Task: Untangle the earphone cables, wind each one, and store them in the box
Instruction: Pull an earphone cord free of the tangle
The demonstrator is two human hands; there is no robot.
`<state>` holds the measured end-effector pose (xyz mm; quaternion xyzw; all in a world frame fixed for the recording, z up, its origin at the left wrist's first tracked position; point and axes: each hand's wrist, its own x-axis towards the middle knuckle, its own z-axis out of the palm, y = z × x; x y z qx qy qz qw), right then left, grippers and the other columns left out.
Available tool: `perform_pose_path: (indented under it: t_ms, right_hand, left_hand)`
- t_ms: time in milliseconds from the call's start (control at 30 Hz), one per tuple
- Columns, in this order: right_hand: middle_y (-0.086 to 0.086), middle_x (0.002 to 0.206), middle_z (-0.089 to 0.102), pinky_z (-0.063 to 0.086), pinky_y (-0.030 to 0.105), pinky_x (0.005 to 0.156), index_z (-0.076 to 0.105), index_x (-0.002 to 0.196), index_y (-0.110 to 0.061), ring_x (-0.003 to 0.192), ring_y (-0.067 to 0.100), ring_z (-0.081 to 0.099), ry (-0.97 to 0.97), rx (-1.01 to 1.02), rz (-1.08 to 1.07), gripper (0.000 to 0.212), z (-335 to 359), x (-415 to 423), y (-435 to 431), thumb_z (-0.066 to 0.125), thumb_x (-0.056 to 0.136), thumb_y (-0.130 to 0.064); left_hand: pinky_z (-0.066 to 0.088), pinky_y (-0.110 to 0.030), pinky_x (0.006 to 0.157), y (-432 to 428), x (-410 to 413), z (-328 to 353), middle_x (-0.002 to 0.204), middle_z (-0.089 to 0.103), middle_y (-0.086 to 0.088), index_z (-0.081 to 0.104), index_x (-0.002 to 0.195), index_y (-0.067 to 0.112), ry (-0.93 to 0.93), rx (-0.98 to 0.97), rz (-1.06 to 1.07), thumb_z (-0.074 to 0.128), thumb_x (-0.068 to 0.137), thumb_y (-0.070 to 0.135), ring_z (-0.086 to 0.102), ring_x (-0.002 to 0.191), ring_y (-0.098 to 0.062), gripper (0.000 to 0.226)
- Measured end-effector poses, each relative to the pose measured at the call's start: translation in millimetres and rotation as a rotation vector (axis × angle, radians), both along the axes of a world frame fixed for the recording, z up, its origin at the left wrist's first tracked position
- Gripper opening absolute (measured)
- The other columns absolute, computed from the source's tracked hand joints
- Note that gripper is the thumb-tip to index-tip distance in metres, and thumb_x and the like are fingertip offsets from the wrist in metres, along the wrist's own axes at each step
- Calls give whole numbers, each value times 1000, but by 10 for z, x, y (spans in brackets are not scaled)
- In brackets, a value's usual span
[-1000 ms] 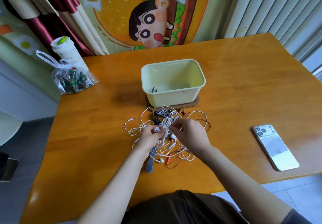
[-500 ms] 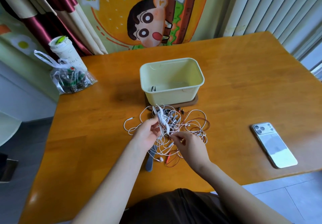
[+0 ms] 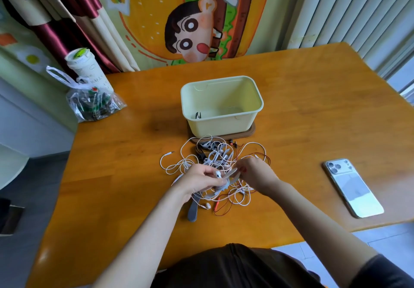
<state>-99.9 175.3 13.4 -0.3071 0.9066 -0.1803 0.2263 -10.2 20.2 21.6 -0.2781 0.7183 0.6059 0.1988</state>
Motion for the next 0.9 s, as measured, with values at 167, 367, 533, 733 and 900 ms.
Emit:
perform_pose_path:
  t_ms: [167,367,533,733,900]
  right_hand:
    - [3,101,70,47,29,73,70,106,-17,94,22,62,-7,78,101,19,112,-82,-39,56,92,-16]
    - [3,99,69,50,29,70,69,106,-15,86,20,62,56,119,126,22,153,-35,-53,51,96,-22]
    - [3,99,65,43,28,61,66,103,-13,84,21,60,157,118,74,23,206,30,-76,49,97,-27]
    - [4,92,68,54,32,70,68,97,-9,81,21,63,140,-4,24,23,296,165,-140,55,94,-27]
    - [3,99,66,47,26,66,67,101,-10,84,18,61,146,-166,-45,23,256,414,-204,49,97,-22]
  left_hand:
    - [45,-14,58,-44,-8,-33,76,62,5,71,105,11,14,-103,-104,80,74,13,55,67,-4,32]
    - [49,-15,57,-11,14,-90,86,66,2,69,97,18,39,-166,-71,79,75,11,60,77,-9,25]
    - [54,-23,61,17,-22,-157,92,67,-4,69,106,14,49,-193,5,77,78,12,64,79,-16,30]
    - [53,-36,71,40,-75,-173,93,70,-9,69,92,13,156,-315,211,68,87,26,65,86,-24,14]
    - [54,-40,74,74,-151,-158,86,70,-11,67,83,11,206,-281,397,66,88,25,64,82,-26,14]
